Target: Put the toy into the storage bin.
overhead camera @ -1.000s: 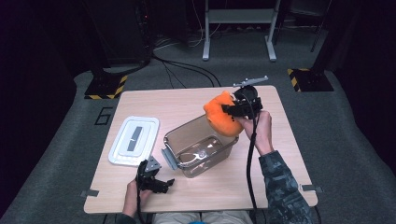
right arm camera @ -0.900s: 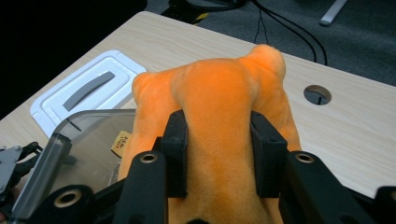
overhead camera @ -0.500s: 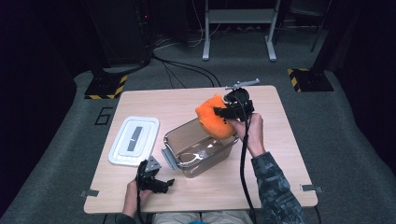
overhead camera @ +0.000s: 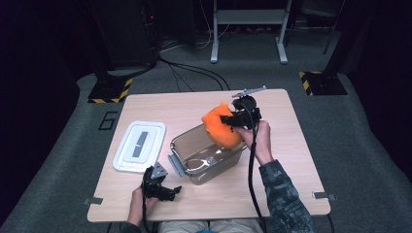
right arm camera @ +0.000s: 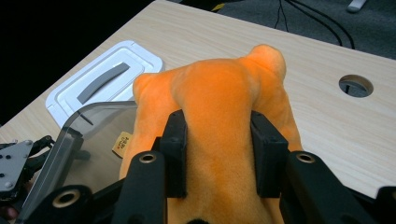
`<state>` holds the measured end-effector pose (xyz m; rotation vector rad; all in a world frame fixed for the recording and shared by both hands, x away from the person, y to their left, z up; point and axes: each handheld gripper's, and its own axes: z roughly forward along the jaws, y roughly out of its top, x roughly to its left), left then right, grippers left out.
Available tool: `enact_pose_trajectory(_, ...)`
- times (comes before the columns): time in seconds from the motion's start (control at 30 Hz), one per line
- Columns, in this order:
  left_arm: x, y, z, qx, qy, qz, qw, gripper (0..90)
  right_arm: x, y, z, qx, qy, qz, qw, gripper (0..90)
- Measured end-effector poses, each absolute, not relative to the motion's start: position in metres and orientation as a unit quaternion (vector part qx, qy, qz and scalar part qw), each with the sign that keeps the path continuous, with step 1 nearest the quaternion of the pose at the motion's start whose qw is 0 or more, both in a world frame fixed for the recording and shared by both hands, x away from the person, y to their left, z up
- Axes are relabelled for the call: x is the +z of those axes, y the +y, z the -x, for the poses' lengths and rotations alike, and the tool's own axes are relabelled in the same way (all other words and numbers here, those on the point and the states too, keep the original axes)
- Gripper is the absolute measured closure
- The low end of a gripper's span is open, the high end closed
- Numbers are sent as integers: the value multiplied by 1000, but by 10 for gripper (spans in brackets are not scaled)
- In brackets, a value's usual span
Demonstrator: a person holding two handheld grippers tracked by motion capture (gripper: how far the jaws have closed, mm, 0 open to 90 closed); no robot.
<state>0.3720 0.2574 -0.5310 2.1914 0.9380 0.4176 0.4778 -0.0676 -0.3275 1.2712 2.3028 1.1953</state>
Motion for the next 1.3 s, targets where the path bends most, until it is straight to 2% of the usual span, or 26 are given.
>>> enact_pose_trajectory(1.3, -531, 257, -372, 159, 364, -846, 355, 9, -377, -70, -487, 417, 786, -452, 65, 571)
